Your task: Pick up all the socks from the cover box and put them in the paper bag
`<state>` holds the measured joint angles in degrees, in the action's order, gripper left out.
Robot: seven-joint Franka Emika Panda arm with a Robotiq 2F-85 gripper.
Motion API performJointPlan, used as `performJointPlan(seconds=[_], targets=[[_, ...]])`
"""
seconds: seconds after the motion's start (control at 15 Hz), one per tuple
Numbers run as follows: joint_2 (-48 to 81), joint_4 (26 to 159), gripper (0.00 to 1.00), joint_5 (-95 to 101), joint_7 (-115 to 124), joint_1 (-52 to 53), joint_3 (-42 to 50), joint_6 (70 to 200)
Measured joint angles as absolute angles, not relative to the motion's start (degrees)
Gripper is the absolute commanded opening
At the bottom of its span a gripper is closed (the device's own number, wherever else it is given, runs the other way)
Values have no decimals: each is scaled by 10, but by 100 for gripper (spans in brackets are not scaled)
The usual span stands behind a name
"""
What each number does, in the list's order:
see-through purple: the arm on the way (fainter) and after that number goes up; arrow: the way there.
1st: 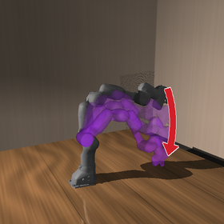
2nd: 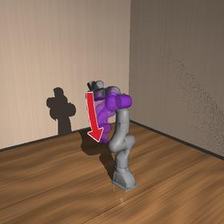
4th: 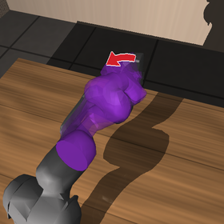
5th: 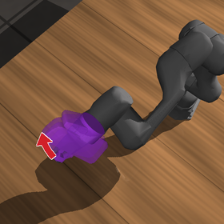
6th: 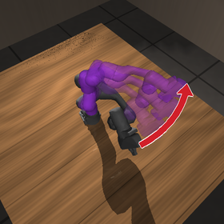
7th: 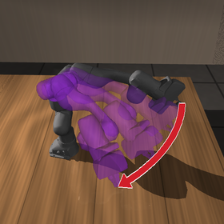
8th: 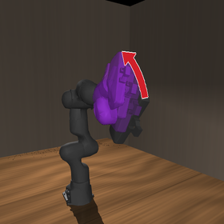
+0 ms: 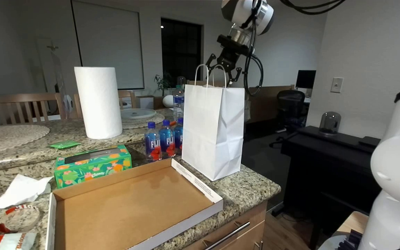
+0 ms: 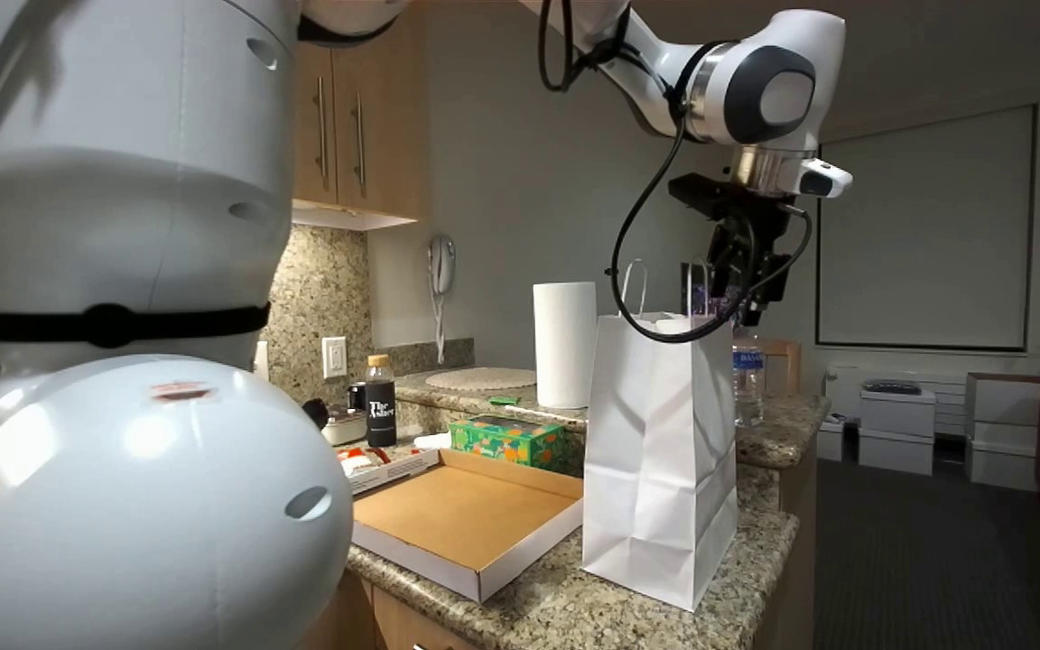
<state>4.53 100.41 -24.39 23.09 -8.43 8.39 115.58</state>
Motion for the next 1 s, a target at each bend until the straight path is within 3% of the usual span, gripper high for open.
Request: performJointPlan(seconds=[0.67, 1.0], targets=[[13, 978, 100, -265, 154, -86, 84, 1138], [-21, 878, 100, -262, 131, -83, 83, 959]])
